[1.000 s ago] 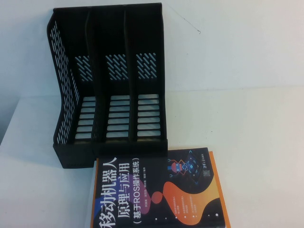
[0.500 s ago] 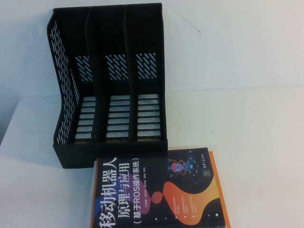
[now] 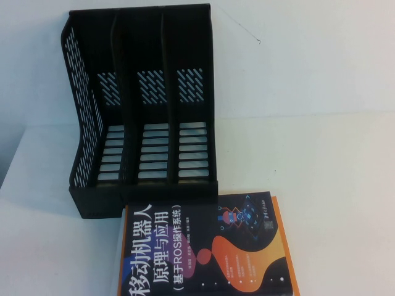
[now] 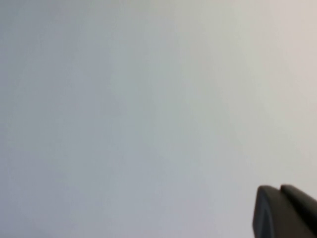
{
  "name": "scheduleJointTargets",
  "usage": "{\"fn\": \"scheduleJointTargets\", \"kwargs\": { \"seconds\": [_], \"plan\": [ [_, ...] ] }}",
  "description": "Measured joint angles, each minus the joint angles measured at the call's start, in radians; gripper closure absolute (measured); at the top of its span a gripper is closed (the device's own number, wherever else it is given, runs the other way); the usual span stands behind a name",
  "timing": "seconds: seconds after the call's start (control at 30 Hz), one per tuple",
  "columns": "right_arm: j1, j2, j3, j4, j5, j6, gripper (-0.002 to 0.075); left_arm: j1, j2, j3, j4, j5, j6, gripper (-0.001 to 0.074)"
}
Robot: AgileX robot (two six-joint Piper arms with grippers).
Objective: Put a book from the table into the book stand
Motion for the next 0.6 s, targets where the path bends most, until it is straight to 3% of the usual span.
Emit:
{"fn": "scheduleJointTargets", "kwargs": {
  "seconds": [0.1, 0.27, 0.37, 0.47, 0.6],
  "plan": [
    [0.000, 0.000, -0.090, -0.038, 0.255, 0.003, 0.0718, 0.000, 0.000, -0.071, -0.004, 0.145, -0.007, 0.0738],
    [0.000, 0.041, -0.342, -0.059, 0.764, 0.003, 0.0718, 0.000, 0.005, -0.287, -0.048, 0.563, -0.019, 0.0738],
    [0.000, 0.132, -0.466, -0.057, 0.979, 0.003, 0.0718, 0.000, 0.052, -0.354, -0.059, 0.768, -0.028, 0.0738],
    [0.000, 0.250, -0.548, -0.030, 1.117, 0.003, 0.0718, 0.000, 0.105, -0.365, -0.113, 0.922, -0.036, 0.0738],
    [0.000, 0.396, -0.628, 0.060, 1.200, -0.081, 0.0718, 0.000, 0.132, -0.365, -0.165, 0.979, -0.046, 0.0738]
  ]
}}
